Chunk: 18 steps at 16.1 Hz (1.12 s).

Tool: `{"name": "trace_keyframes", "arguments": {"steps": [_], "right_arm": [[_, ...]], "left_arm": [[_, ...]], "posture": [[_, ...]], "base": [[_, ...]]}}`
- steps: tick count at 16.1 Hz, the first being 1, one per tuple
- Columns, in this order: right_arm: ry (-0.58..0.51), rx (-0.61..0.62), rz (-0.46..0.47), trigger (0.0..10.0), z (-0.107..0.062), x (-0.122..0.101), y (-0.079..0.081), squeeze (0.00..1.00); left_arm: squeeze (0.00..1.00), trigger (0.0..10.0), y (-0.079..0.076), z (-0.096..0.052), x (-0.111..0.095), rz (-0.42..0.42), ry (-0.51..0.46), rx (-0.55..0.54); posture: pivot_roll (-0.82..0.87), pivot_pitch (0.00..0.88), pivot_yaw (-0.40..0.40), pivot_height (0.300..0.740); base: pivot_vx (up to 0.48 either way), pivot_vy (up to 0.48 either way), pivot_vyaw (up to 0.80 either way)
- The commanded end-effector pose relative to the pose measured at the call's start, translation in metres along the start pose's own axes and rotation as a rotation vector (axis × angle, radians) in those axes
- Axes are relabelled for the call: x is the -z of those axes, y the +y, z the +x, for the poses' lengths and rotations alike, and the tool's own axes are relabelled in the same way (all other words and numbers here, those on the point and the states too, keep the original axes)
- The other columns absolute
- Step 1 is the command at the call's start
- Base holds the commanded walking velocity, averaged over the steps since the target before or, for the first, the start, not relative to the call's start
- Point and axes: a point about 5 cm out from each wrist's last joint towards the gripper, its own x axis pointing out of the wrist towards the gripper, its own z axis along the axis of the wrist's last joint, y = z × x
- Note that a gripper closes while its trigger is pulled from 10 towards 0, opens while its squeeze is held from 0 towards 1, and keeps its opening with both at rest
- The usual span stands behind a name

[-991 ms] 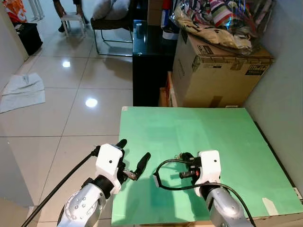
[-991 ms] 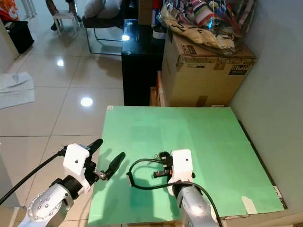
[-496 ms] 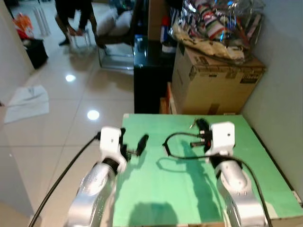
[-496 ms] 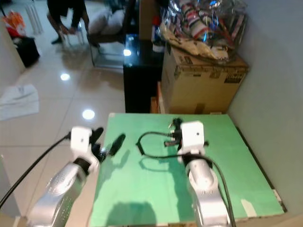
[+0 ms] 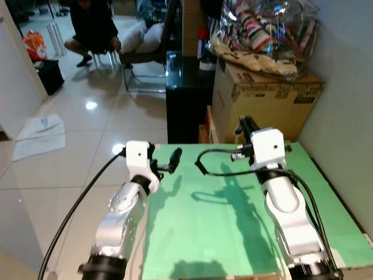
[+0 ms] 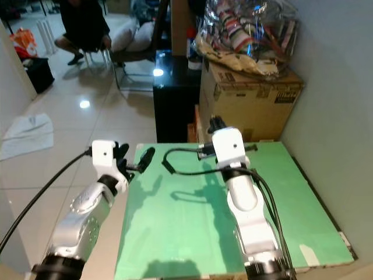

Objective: Hang keys on a hook

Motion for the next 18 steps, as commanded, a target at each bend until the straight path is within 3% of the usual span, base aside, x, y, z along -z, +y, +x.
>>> {"name": "trace_keyframes", "arguments": {"steps": [1,3,5,7,9,12,13,15,18], "right_arm": [[-0.028,0.009,-0.035,0.0,0.002,-0.002,-0.003,0.00],[-0.087,-0.069,-0.128,0.0,0.004,-0.008,0.006,0.00],[-0.082,-0.168,-0.113,0.0,0.005,-0.008,0.015,0.00],[-0.046,-0.289,-0.015,0.0,0.002,-0.008,0.014,0.00],[-0.004,-0.307,0.183,0.0,0.000,-0.014,-0.025,0.00],[0.023,-0.430,0.430,0.0,-0.011,-0.025,-0.057,0.00],[0.023,-0.462,0.460,0.0,-0.014,-0.028,-0.061,0.00],[0.008,-0.650,0.601,0.0,-0.025,-0.050,-0.072,0.00],[-0.044,-0.802,0.721,0.0,-0.031,-0.076,-0.072,0.00]], "left_arm": [[0.00,10.0,0.002,0.001,0.001,0.009,0.005,-0.003],[0.00,10.0,0.003,0.004,0.001,0.026,0.003,0.007],[0.00,10.0,0.004,0.005,-0.001,0.040,-0.004,0.016],[0.00,10.0,0.007,0.004,-0.001,0.063,-0.004,0.023],[0.00,10.0,0.027,-0.002,-0.001,0.087,0.008,-0.057],[0.00,10.0,0.060,-0.009,0.003,0.055,0.043,-0.235],[0.00,10.0,0.062,-0.010,0.003,0.049,0.043,-0.247],[0.00,10.0,0.059,-0.009,0.001,0.055,0.035,-0.232],[0.00,10.0,0.050,-0.009,0.004,0.057,0.028,-0.195]], "posture": [[-0.13,0.000,0.032,0.732],[-0.13,0.000,0.039,0.732],[-0.12,0.000,0.043,0.732],[-0.11,0.000,0.049,0.732],[-0.12,0.000,0.054,0.732],[-0.13,0.000,0.053,0.732],[-0.13,0.000,0.054,0.732],[-0.13,0.000,0.057,0.732],[-0.13,0.000,0.046,0.732]], "base": [[0.000,0.000,0.00],[0.000,0.000,0.00],[0.000,0.000,0.00],[0.000,0.000,0.00],[0.000,0.000,0.00],[0.000,0.000,0.00],[0.000,0.000,0.00],[0.000,0.000,0.00],[0.000,0.000,0.00]]}}
